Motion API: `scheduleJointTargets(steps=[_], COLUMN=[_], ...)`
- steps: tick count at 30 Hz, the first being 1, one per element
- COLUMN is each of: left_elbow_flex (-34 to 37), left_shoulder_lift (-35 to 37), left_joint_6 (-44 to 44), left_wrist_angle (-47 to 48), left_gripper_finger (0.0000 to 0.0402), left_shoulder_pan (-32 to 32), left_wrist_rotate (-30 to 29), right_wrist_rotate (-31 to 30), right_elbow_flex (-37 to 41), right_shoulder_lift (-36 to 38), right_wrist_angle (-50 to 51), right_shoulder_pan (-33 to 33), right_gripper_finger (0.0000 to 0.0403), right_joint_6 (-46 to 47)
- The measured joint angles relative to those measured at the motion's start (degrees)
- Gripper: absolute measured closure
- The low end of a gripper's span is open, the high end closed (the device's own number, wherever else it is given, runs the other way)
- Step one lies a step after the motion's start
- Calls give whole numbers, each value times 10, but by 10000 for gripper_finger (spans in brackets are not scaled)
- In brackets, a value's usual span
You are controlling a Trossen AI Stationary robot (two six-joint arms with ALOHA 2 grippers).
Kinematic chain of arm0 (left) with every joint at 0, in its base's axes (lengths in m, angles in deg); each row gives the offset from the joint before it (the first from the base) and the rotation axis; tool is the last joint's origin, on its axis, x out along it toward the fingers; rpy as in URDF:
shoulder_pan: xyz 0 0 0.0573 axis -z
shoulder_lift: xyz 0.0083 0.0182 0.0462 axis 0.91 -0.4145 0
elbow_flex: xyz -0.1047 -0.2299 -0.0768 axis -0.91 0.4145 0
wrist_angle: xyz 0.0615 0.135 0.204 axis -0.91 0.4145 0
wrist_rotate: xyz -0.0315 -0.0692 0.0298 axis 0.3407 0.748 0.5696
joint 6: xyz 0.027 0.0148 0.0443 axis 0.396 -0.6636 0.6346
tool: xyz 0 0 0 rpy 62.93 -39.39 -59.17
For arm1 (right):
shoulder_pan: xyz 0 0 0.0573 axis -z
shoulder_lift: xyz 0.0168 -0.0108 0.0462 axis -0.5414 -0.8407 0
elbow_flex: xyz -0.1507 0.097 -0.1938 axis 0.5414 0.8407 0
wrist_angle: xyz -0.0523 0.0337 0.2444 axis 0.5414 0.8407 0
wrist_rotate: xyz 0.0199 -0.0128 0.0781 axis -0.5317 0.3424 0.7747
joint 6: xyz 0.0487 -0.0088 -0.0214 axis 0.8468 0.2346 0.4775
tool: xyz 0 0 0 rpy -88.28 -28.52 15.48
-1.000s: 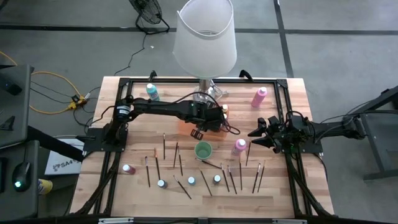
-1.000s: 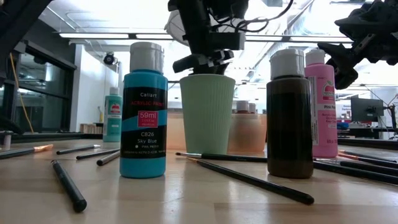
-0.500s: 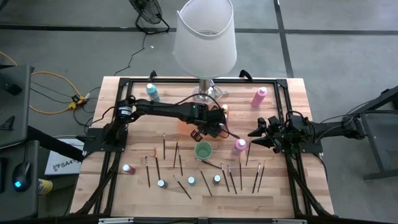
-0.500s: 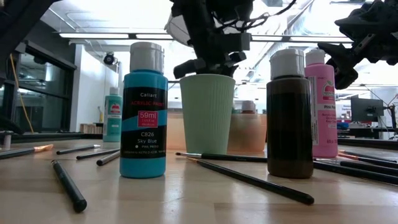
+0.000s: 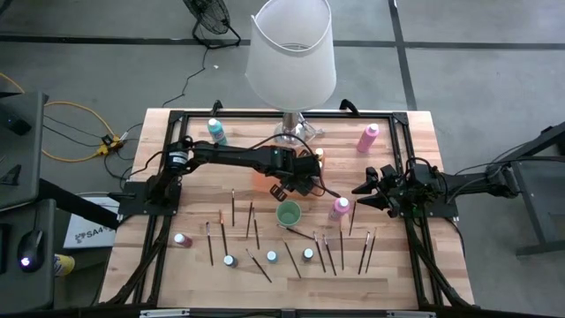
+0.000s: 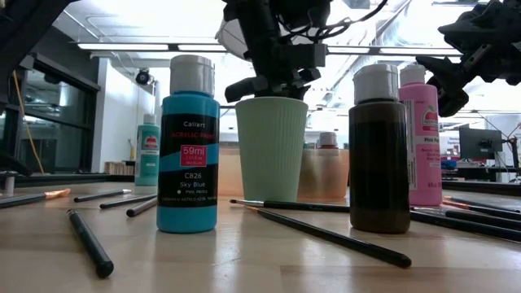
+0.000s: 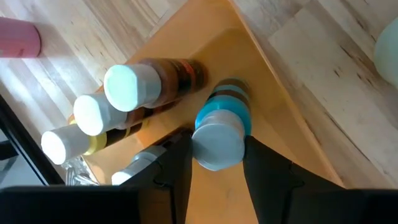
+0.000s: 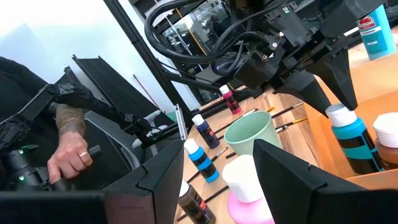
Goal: Pick & Place Paint Supplies
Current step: Put the top small light blue paint bottle into the orange bin, then put the small dark pink paint bottle into the orange bin
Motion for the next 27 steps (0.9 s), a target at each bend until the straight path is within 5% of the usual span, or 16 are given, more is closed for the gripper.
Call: scheduleJointTargets(steps=[13,27], left_elbow_flex=[1,1], left_shoulder_lift=[0,53], left_joint_6=[-15,-97], left_wrist_angle=[-4,43], left_gripper_finger=[183,196], left_shoulder_pan=[0,-1], left_wrist_rotate=[-1,-18], right_wrist_rotate=[0,0], right_elbow_flex=[0,0], right_shoulder_lift=[0,0], right_wrist_angle=[0,0], right_shoulder_pan=[0,0], right_gripper_finger=[215,215], right_joint_6=[0,0])
